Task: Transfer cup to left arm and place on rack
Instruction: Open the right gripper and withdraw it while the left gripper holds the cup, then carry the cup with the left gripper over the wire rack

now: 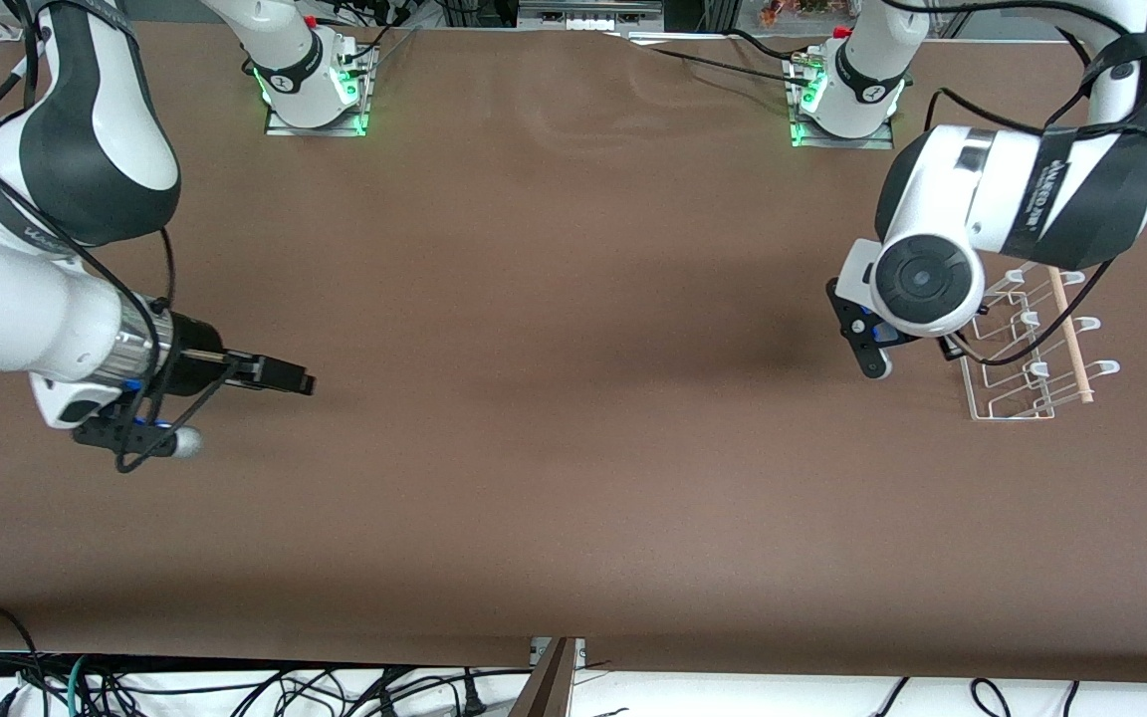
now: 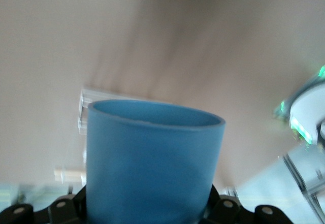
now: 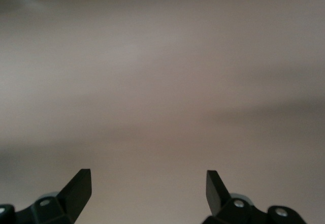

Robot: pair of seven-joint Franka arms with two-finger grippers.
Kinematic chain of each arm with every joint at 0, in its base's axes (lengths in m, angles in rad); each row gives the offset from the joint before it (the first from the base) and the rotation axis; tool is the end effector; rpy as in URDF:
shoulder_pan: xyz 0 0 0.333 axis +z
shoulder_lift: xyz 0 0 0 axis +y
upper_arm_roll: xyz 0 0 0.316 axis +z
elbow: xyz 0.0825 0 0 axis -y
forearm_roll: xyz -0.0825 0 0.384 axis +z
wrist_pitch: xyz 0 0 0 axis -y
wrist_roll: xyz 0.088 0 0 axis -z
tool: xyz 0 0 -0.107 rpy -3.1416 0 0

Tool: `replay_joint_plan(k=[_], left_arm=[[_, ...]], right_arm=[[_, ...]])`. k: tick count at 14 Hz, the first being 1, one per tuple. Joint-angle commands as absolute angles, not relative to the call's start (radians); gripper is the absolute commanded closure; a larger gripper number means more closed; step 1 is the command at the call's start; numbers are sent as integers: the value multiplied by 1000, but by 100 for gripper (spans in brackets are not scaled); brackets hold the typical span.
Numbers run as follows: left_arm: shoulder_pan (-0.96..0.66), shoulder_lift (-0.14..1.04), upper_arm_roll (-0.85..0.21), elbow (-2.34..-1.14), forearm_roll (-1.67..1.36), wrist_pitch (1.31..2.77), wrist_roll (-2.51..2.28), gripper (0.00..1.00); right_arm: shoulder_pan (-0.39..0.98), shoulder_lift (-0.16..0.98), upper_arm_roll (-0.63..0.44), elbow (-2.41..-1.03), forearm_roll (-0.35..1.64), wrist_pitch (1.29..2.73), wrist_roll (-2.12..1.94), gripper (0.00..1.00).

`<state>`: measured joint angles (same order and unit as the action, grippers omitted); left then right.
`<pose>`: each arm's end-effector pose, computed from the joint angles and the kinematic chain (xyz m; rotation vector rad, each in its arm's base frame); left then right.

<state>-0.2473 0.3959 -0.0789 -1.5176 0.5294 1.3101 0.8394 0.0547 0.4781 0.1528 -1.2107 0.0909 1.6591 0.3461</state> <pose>0.5950 -0.1274 0.4183 -2.1822 1.4798 0.9684 0.6817 0.1283 0.5067 -2.9818 0.2448 0.1003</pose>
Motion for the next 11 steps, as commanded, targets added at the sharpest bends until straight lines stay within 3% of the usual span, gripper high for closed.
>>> replay_joint_plan(k=[1, 2, 6, 11], left_arm=[[-255, 440, -81, -1541, 690, 1163, 741, 92], [-246, 404, -80, -1587, 702, 1105, 730, 99], [-241, 449, -84, -1675, 935, 1078, 634, 98], [-209, 422, -84, -1971, 1103, 1267, 343, 99]], right_arm=[[51, 324, 138, -1391, -87, 1667, 334, 0], [45, 284, 137, -1446, -103, 1674, 336, 0], [-35, 134, 135, -1653, -112, 1735, 296, 0], [-41, 126, 164, -1654, -101, 1727, 244, 0]])
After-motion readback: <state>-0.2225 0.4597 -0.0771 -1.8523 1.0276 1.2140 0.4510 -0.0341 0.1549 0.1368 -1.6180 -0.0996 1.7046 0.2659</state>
